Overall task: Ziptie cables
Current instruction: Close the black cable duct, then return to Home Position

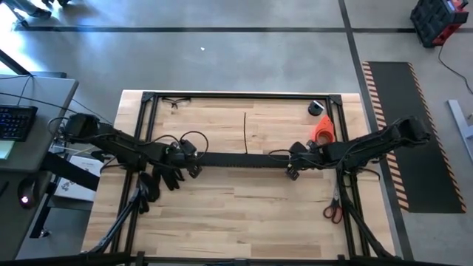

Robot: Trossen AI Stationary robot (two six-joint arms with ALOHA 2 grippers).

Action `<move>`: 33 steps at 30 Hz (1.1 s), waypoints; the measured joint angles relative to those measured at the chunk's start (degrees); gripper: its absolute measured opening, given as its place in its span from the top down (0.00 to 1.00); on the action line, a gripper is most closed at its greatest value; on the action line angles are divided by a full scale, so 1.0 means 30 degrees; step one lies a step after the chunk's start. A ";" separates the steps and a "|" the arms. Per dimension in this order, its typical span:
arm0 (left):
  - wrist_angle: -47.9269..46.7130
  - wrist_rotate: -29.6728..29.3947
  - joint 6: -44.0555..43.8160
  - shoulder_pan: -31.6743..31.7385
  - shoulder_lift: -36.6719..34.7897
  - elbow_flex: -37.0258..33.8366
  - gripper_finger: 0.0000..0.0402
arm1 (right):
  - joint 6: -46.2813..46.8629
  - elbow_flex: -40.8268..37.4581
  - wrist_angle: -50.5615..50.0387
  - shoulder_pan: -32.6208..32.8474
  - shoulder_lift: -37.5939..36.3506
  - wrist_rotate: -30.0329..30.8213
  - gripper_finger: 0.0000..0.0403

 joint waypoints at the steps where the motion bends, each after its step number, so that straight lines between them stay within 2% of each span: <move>1: -0.0493 0.0048 -0.0018 -0.0009 -0.0418 -0.0003 1.00 | -0.0012 0.0000 -0.0163 0.0000 -0.0017 0.0009 0.99; 6: -0.2171 -0.0165 -0.0011 -0.0009 -0.2754 -0.0003 1.00 | -0.0657 0.0000 -0.1363 0.0007 -0.0346 0.0132 0.99; 10: -0.2588 -0.0294 0.0127 -0.0008 -0.4944 -0.0003 1.00 | -0.1551 0.0000 -0.3309 0.0004 -0.1635 0.0300 0.99; 14: -0.1326 -0.0179 0.1386 0.0189 -0.6992 -0.0003 1.00 | -0.2605 0.0000 -0.4718 -0.0119 -0.4095 0.0579 0.99; 17: 0.0637 0.0686 0.2817 0.1013 -0.7875 -0.0003 1.00 | -0.3872 -0.0013 -0.4817 -0.0631 -0.6116 0.0406 0.99; 22: 0.4905 0.3122 0.6042 0.2707 -0.8294 -0.0003 1.00 | -0.6248 -0.0411 -0.2190 -0.1397 -0.9423 0.0084 0.99; 25: 0.6216 0.4723 0.7894 0.4025 -0.8666 -0.0011 1.00 | -0.8365 -0.1349 0.1198 -0.1545 -1.1164 -0.0481 0.99; 28: 0.5380 0.4941 0.8978 0.5714 -1.0024 -0.0062 1.00 | -1.0060 -0.2312 0.3054 -0.1568 -1.2348 -0.1642 0.99; 33: 0.4343 0.6921 1.0012 0.8645 -1.3227 -0.0922 1.00 | -1.0610 -0.3138 0.3826 -0.2194 -1.3736 -0.2345 0.99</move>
